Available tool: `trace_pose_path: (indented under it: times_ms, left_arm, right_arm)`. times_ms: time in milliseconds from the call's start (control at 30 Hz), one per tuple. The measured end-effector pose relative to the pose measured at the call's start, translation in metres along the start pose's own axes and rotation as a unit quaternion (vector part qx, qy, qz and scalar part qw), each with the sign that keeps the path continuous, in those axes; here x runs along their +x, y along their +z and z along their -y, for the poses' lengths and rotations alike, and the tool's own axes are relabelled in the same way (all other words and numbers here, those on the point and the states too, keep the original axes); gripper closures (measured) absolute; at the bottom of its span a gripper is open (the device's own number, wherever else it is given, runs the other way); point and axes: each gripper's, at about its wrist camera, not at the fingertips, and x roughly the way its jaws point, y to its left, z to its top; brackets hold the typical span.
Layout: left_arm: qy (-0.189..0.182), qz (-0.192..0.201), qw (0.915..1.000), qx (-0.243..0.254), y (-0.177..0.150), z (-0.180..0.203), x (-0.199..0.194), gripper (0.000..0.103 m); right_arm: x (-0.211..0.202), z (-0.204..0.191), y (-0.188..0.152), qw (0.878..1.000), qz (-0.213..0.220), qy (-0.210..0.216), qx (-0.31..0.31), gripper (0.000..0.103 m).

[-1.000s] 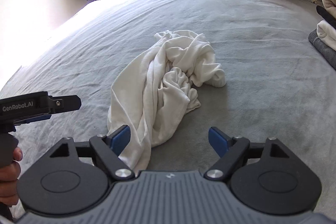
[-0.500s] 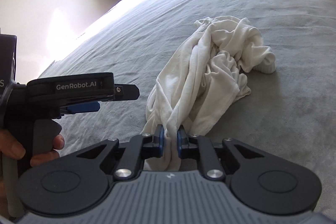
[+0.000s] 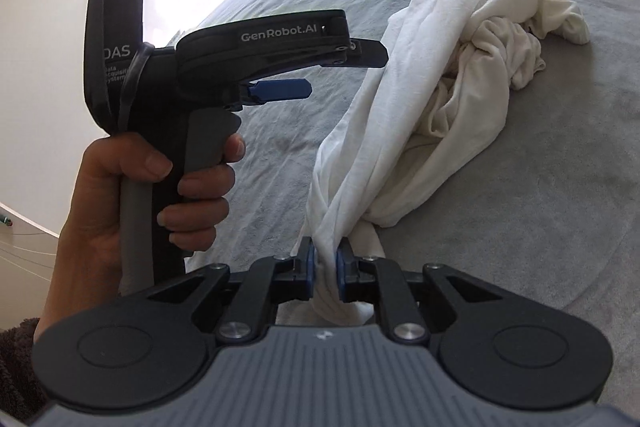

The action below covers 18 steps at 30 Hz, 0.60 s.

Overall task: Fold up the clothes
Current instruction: 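Grasp the white garment with the right gripper while the left gripper grasps it too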

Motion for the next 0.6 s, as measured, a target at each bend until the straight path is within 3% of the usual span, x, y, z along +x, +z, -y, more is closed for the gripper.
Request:
trace_pose_path:
  times_ms: [100, 200, 333, 467, 600]
  left_arm:
    - [-0.008, -0.007, 0.9999, 0.009, -0.003, 0.005, 0.005, 0.025]
    - [-0.01, -0.015, 0.9996, 0.02, -0.005, 0.009, 0.01, 0.045]
    - [-0.024, -0.019, 0.9992, 0.026, -0.006, 0.013, 0.009, 0.085]
    - [-0.026, -0.013, 0.9985, 0.046, -0.008, 0.019, 0.001, 0.095]
    - [-0.036, -0.011, 0.998, 0.051, -0.013, 0.016, -0.01, 0.096]
  right_arm:
    - [-0.002, -0.003, 0.0, 1.0, -0.006, -0.008, -0.01, 0.088]
    - [-0.003, 0.002, 0.001, 1.0, -0.008, -0.021, -0.004, 0.086]
    - [-0.008, 0.005, 0.005, 0.999, -0.007, -0.041, -0.007, 0.086]
    - [-0.01, 0.012, 0.006, 0.999, -0.004, -0.052, -0.006, 0.083]
    - [-0.012, 0.029, 0.011, 0.998, 0.009, -0.056, 0.025, 0.081]
